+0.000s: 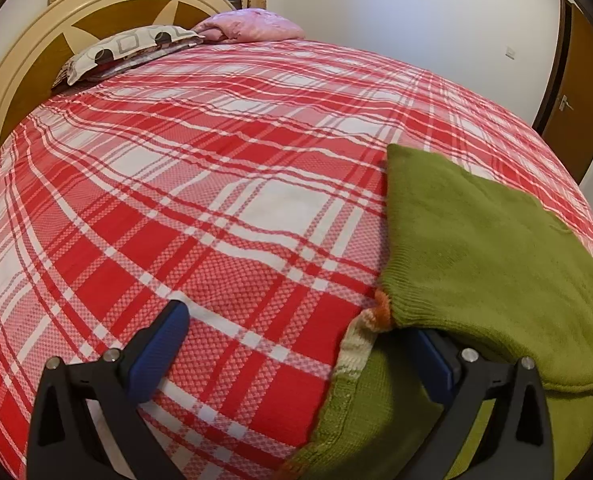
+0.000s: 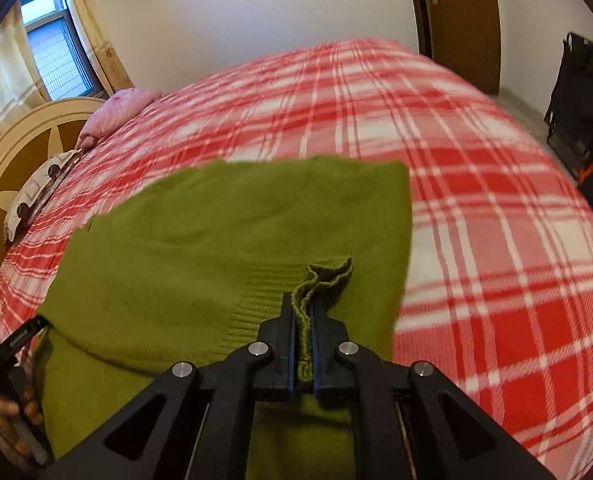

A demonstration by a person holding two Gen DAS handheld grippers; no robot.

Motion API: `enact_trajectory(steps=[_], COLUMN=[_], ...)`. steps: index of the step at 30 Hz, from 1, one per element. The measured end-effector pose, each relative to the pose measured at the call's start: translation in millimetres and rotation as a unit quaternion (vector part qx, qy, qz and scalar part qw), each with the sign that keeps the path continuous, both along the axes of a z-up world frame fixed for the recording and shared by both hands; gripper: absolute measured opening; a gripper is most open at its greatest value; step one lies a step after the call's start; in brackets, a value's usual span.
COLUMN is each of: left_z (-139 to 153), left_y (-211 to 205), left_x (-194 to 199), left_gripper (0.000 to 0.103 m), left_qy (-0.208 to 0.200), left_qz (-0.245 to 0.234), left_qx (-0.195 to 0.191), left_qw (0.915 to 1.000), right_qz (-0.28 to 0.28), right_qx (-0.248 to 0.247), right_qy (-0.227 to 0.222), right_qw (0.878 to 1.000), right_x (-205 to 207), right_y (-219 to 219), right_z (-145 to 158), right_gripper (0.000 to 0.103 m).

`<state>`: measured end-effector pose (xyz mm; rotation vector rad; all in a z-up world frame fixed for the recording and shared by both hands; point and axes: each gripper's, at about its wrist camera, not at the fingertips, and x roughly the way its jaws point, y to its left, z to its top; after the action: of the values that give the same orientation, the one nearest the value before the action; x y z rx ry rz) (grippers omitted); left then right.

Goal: Fold small clothes
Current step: 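Fold the sweater side edge inward over the body with the right gripper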

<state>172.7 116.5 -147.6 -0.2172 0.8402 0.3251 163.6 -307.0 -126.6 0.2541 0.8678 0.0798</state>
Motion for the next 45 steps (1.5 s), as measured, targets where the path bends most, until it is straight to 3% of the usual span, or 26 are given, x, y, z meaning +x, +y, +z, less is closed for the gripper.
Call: enact_trajectory(steps=[4, 6, 7, 10, 13, 17, 21, 26, 28, 32, 37, 41, 43, 45], left_z=[0, 2, 3, 13, 30, 57, 54, 19, 9, 17, 17, 19, 23, 26], left_y=[0, 0, 0, -3, -8, -22, -31, -31, -26, -25, -38, -37, -33, -29], left_x=[0, 0, -1, -13, -30, -35, -3, 31, 32, 24, 31, 25, 18, 8], left_gripper=[0.103, 0.103, 0.103, 0.103, 0.103, 0.103, 0.103, 0.103, 0.103, 0.103, 0.103, 0.103, 0.103, 0.103], left_qy=[0.001, 0.005, 0.01, 0.004, -0.033, -0.087, -0.062, 0.016, 0.034, 0.017, 0.016, 0.014, 0.008, 0.002], left_qz=[-0.003, -0.01, -0.016, -0.024, -0.034, -0.054, -0.07, -0.055, -0.058, -0.062, -0.087, -0.089, -0.091, -0.089], left_qx=[0.001, 0.001, 0.007, 0.031, 0.055, 0.083, 0.08, 0.104, 0.094, 0.09, 0.104, 0.098, 0.088, 0.071], left_qw=[1.0, 0.9999, 0.9998, 0.9992, 0.9973, 0.9913, 0.9924, 0.993, 0.9934, 0.9939, 0.9907, 0.991, 0.9919, 0.9935], right_qz=[-0.03, -0.119, -0.166, -0.114, -0.035, -0.004, -0.004, 0.0, -0.018, -0.014, -0.007, -0.005, -0.007, -0.011], right_qx=[0.037, -0.002, -0.051, -0.067, -0.072, -0.06, -0.052, -0.059, -0.079, -0.083, -0.11, -0.105, -0.076, -0.038], right_qy=[0.001, -0.013, -0.03, -0.065, -0.058, -0.041, 0.017, 0.007, 0.0, -0.043, 0.012, 0.006, 0.01, 0.003], right_qw=[0.999, 0.993, 0.984, 0.989, 0.995, 0.997, 0.998, 0.998, 0.997, 0.995, 0.994, 0.994, 0.997, 0.999], right_x=[-17, -34, -47, -62, -54, -26, -3, -12, -16, -18, 8, 3, -1, -11], right_y=[-22, -41, -44, -25, 9, 37, 45, 40, 37, 38, 49, 49, 46, 42], right_z=[5, 19, 32, 52, 53, 39, 3, 3, 14, 31, 2, 5, 6, 10], right_gripper=[0.007, 0.007, 0.007, 0.007, 0.007, 0.007, 0.007, 0.007, 0.007, 0.007, 0.007, 0.008, 0.013, 0.042])
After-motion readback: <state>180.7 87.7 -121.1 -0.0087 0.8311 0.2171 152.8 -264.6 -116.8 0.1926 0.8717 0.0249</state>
